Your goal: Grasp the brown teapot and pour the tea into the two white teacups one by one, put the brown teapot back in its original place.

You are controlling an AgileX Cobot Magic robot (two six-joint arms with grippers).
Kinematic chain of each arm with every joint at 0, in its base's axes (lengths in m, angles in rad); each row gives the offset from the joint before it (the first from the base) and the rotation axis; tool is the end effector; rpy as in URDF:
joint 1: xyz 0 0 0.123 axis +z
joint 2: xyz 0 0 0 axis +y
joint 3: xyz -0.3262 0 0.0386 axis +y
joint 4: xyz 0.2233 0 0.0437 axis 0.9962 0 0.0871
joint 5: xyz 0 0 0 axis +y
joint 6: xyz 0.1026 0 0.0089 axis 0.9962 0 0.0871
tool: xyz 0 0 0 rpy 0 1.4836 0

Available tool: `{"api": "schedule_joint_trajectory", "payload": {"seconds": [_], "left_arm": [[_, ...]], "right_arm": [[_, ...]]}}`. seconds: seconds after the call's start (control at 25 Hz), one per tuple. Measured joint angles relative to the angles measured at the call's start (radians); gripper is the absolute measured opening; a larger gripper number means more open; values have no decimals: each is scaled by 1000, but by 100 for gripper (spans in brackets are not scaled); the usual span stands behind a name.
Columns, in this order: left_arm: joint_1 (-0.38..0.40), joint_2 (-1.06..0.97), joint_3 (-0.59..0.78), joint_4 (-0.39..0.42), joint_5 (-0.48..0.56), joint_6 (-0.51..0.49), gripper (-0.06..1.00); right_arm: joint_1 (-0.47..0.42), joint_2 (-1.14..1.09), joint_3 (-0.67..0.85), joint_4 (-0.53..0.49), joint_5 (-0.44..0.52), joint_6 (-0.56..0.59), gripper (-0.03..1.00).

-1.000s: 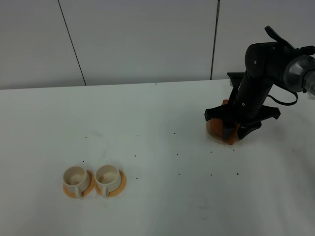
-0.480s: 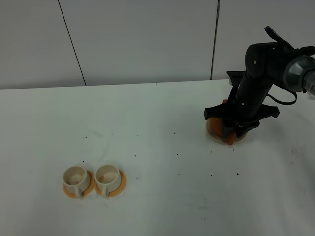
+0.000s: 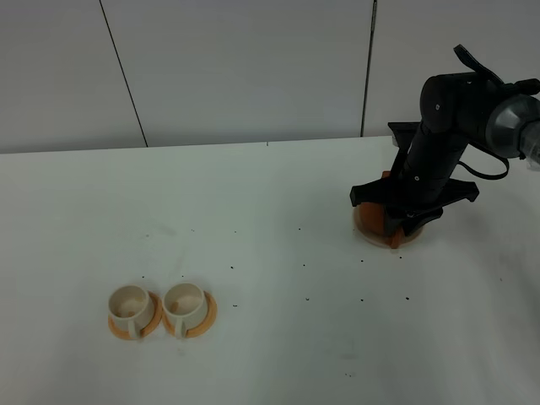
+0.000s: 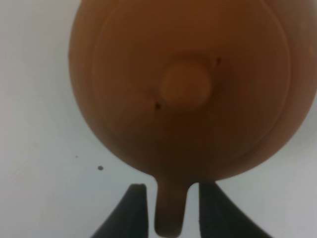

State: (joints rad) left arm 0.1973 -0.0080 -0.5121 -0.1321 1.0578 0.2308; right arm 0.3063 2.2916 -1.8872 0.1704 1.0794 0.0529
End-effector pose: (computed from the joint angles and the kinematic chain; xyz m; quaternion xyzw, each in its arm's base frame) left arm -0.0587 -0.0238 0.2636 0.0173 0.8452 0.0482 0.5321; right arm 0.4577 0.1609 0.1947 -0.0922 0.9889 0.0925 0.0713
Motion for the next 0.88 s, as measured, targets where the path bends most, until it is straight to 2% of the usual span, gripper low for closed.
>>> {"api": "schedule_joint_trajectory", "payload": {"seconds": [0.24,0.44,0.88], "left_arm": [[0,0,0,0,0,1,23],[0,0,0,0,0,1,23],[0,0,0,0,0,1,23]], "right_arm": [[-1,0,0,0,0,-2,21],[-1,0,0,4,-2,-25,10],[-1,0,0,-8,-7,-53,10]]}}
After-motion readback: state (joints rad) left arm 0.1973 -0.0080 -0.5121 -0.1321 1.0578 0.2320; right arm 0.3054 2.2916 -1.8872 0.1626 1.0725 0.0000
